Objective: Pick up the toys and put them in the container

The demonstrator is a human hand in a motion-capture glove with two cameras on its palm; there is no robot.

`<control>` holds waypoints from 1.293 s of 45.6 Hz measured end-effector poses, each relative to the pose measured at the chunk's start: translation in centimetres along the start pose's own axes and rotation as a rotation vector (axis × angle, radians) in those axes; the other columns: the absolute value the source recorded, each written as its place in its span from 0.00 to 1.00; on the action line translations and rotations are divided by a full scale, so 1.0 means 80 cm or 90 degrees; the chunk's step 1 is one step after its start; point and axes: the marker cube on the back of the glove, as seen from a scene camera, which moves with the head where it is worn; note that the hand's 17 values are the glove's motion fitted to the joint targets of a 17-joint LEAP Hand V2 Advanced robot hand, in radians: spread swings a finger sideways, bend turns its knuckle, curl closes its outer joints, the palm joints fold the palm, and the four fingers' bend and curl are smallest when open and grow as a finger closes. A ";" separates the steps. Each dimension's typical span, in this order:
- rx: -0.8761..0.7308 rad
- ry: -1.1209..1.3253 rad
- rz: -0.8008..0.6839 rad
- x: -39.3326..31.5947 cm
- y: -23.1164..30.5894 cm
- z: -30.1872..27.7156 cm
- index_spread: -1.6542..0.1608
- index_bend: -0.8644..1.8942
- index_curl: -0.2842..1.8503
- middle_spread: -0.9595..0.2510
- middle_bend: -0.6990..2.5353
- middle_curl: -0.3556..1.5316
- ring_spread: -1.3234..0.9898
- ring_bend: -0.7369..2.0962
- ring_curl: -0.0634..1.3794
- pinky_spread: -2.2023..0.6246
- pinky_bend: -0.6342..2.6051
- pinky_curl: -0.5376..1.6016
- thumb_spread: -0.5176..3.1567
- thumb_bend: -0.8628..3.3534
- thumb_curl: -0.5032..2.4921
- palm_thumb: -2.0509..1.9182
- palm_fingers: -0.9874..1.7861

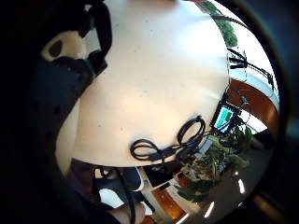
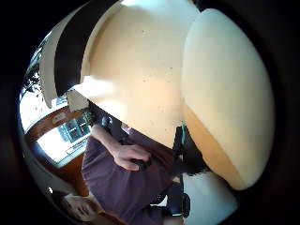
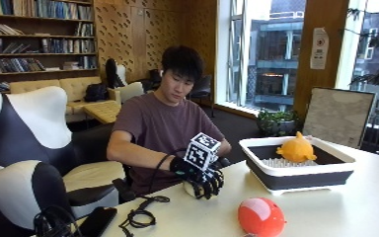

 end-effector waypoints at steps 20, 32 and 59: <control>0.142 -0.071 -0.040 -0.002 -0.020 -0.085 0.70 0.52 0.26 0.55 0.45 0.44 0.42 0.63 0.50 0.67 0.52 0.45 0.38 0.26 0.40 0.68 0.76; 0.236 -0.040 -0.016 -0.021 -0.004 -0.283 0.66 0.58 0.32 0.51 0.52 0.52 0.39 0.67 0.55 0.66 0.54 0.48 0.31 0.25 0.44 0.68 0.72; 0.273 0.104 -0.082 -0.244 -0.208 -0.420 0.63 0.62 0.45 0.49 0.56 0.63 0.38 0.72 0.60 0.66 0.59 0.52 0.24 0.24 0.50 0.68 0.64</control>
